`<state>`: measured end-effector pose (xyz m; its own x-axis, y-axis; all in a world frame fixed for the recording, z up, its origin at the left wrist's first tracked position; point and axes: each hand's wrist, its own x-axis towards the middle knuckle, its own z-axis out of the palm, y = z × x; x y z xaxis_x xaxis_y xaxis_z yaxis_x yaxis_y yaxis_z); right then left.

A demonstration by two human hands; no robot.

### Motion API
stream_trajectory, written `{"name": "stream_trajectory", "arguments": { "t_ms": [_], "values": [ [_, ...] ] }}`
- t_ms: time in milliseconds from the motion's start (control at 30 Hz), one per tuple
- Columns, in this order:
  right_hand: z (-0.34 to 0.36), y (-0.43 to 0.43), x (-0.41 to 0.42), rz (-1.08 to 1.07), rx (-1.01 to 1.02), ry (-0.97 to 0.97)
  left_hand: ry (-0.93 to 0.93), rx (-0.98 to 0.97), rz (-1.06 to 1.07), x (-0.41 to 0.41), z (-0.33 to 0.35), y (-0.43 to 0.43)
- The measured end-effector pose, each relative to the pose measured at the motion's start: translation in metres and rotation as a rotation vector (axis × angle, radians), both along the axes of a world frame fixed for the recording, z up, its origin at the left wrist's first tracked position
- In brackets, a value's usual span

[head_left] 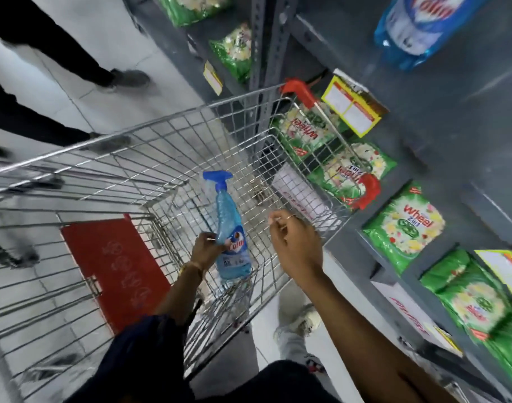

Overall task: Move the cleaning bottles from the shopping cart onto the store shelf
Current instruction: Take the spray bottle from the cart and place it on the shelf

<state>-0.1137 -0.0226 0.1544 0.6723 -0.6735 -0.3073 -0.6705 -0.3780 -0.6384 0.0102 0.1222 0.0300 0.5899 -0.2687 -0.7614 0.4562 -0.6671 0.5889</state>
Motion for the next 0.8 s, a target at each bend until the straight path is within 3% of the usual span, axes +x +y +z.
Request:
{"name": "stream_trajectory", "arguments": {
  "t_ms": [167,367,567,800],
  "values": [
    [0.03,-0.024,-0.014,-0.151,0.452,-0.224,-0.125,-0.404,0.057,-0.018,0.114,-0.025],
    [0.111,-0.035,-0.072,-0.196,0.743,-0.42,-0.236,-0.784,-0.02,-0.053,0.239,-0.053],
    [0.169,-0.04,-0.142,-0.334,0.847,-0.755,-0.219,-0.958,-0.242,-0.111,0.305,-0.088],
    [0.18,-0.054,-0.208,-0.463,0.696,-0.859,-0.185,-0.969,-0.393,-0.166,0.309,-0.131]
  ]
}}
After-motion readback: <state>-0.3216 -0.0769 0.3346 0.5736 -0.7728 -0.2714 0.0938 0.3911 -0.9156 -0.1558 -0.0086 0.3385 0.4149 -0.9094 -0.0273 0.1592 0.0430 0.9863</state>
